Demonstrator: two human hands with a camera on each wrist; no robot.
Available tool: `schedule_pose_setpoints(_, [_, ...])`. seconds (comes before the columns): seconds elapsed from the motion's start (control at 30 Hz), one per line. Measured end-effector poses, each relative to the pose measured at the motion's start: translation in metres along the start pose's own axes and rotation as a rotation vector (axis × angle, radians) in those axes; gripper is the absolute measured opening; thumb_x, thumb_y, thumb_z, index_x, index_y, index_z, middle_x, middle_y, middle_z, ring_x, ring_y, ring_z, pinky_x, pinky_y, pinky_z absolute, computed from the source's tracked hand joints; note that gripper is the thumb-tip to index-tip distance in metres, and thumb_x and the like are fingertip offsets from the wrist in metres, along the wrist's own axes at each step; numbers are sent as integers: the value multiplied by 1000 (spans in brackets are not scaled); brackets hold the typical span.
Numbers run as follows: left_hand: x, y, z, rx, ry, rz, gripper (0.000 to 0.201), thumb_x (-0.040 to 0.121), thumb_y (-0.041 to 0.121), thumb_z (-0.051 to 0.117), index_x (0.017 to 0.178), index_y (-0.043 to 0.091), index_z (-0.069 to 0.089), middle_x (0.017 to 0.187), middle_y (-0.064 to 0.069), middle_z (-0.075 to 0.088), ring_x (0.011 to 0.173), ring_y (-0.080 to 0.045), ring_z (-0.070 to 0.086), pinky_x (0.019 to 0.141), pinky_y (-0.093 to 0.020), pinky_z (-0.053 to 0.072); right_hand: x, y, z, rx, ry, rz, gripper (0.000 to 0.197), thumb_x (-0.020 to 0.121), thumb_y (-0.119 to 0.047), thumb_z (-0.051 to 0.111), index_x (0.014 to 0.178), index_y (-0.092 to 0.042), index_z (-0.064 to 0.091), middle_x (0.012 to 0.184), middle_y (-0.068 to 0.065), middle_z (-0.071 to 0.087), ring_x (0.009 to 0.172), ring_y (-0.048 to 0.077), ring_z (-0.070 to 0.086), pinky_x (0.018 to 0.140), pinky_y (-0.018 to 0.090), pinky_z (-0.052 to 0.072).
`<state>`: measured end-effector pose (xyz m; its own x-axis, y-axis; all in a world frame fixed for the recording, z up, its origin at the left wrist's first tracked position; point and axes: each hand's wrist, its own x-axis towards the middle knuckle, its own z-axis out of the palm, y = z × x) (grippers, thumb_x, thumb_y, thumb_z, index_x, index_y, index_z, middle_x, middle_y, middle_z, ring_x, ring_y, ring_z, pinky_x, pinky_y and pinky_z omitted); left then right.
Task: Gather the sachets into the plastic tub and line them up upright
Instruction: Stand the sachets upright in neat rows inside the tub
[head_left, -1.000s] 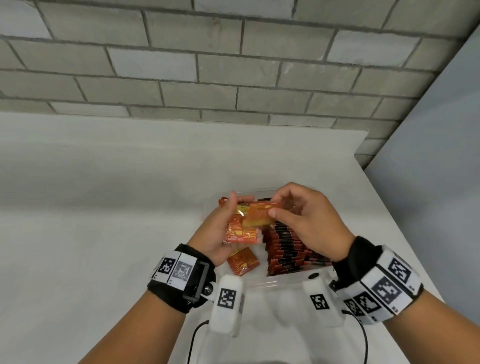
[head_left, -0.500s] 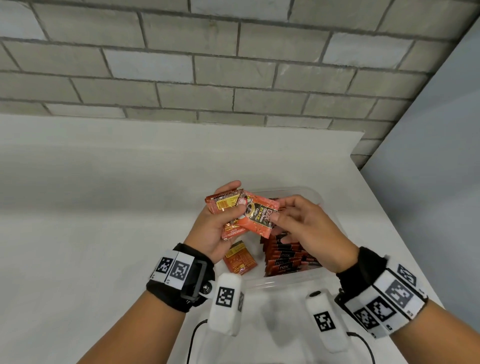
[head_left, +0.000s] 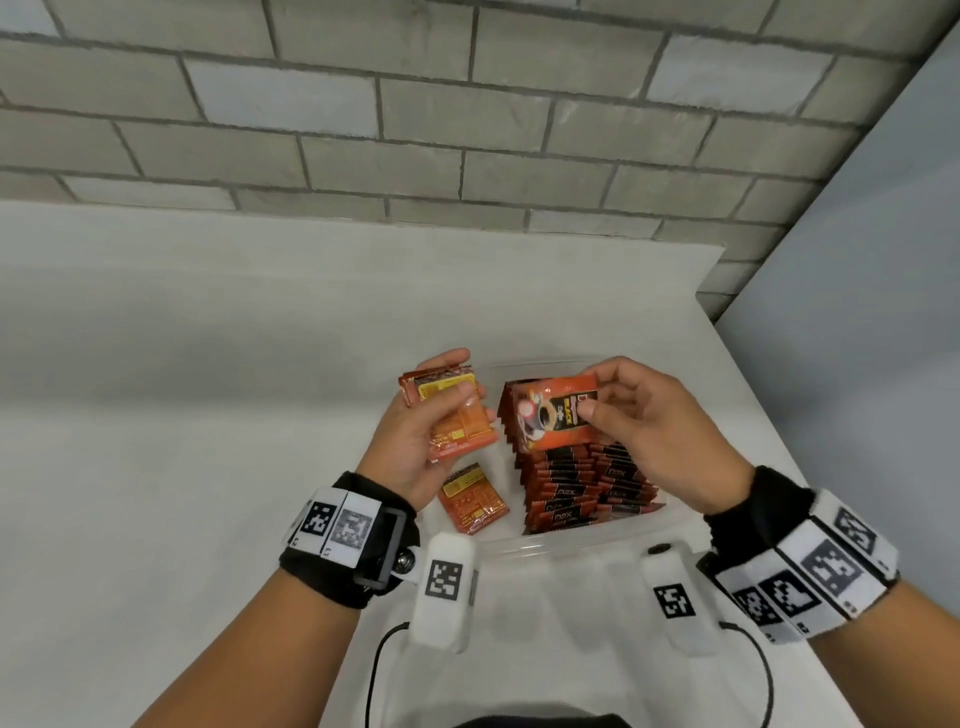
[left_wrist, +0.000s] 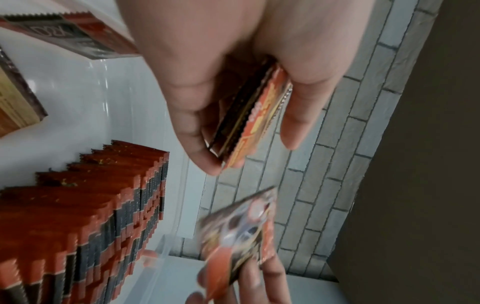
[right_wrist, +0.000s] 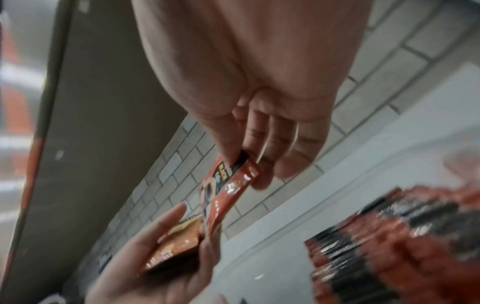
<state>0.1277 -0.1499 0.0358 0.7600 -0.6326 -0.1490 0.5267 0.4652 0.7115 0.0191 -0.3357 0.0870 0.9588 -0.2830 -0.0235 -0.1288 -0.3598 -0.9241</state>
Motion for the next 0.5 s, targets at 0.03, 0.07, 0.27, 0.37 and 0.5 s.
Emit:
schedule_pose_setpoints(0.03, [0, 0, -3, -8, 23, 2, 48, 71, 11, 71, 118, 15, 60, 83, -9, 66, 70, -22, 66, 66, -36, 57, -3, 1, -4, -95, -68, -18, 16, 92, -8, 58, 101, -20, 61, 90, -4, 70, 85, 8, 67, 81, 28, 52])
schedule_pose_setpoints(0.07, [1, 0, -6, -13, 35, 3, 46, 74, 11, 69, 119, 15, 60, 83, -8, 66, 69, -22, 65, 66, -36, 57, -6, 3, -6, -199, -147, -31, 16, 93, -10, 56, 102, -22, 62, 94, -4, 70, 89, 9, 67, 87, 31, 50])
schedule_pose_setpoints(0.27, [3, -3, -14, -4, 66, 3, 52, 67, 18, 73, 118, 16, 63, 85, -8, 66, 70, -22, 65, 63, -34, 57, -12, 4, -6, -575, -434, -66, 17, 98, -14, 48, 100, -26, 60, 89, -18, 61, 83, -3, 56, 70, 10, 42])
schedule_pose_setpoints(0.37, [4, -4, -14, 8, 77, 0, 44, 74, 15, 67, 118, 16, 62, 84, -8, 66, 70, -22, 65, 63, -33, 57, -11, 10, 0, -667, -515, -54, 20, 99, -16, 45, 101, -30, 60, 85, -18, 59, 78, -2, 55, 68, 10, 41])
schedule_pose_setpoints(0.5, [4, -5, -12, 17, 91, -5, 44, 76, 13, 61, 120, 15, 60, 82, -8, 66, 68, -21, 65, 61, -32, 56, -14, 23, 14, -852, -588, -52, 26, 99, -21, 44, 115, -32, 62, 104, -10, 57, 96, 11, 54, 85, 26, 45])
